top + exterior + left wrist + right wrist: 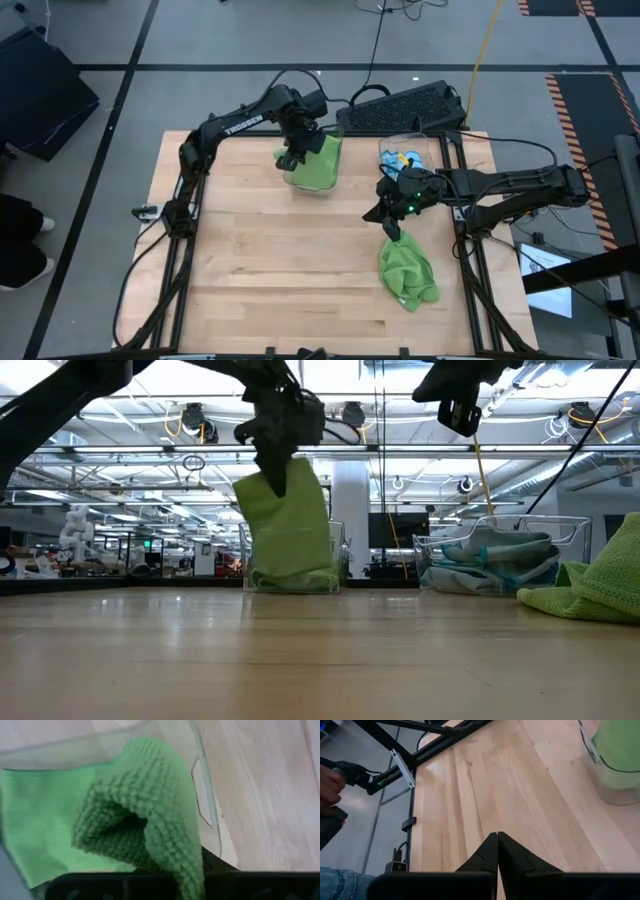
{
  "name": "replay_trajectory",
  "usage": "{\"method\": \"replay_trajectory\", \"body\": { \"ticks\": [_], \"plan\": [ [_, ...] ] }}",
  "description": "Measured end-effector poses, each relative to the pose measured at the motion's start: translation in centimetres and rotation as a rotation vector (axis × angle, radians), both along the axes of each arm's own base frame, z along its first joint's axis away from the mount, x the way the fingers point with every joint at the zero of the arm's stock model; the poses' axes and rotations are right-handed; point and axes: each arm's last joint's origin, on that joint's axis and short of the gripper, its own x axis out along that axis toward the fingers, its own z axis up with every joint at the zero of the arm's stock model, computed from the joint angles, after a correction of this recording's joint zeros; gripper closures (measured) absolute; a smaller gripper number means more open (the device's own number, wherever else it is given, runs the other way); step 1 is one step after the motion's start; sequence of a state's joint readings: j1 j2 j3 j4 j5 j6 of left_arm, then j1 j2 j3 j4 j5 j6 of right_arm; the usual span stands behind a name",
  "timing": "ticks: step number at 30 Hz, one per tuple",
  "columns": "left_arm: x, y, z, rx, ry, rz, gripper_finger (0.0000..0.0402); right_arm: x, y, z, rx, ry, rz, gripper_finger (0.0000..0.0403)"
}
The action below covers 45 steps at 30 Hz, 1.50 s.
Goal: Fold microfiber towels
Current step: Put the right green microfiber towel into the left transparent bin
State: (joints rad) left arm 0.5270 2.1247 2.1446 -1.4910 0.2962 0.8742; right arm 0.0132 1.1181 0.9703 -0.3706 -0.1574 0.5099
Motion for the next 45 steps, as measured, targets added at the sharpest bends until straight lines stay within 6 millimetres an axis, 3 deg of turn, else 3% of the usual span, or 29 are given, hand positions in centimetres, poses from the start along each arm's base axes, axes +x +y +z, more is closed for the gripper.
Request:
{"method": "replay_trajectory", "body": {
  "ticks": [16,26,32,37,45],
  "plan": [
    [1.5,1.5,-6.8,0.237,-0.005,0.019,0.0393,0.0,-0.3,0.0,-0.012,-0.002,-0.005,0.0403],
    [3.1,2.1,-7.6,0.403,-0.126,0.075,0.0299,0.0,-0.3,0.0,0.002,0.001,-0.012,0.0403],
    [4.3,2.2,-7.0,0.493,-0.224,0.111,0.0204,0.0,-0.3,0.0,0.003,0.001,-0.012,0.0403],
    [4.5,2.4,-6.8,0.611,-0.182,0.174,0.0132,0.0,-0.3,0.0,0.004,0.001,-0.011,0.0403],
    [3.5,3.0,-6.8,0.682,-0.086,0.306,0.0099,0.0,-0.2,0.0,0.017,0.001,0.008,0.0403]
  ]
}}
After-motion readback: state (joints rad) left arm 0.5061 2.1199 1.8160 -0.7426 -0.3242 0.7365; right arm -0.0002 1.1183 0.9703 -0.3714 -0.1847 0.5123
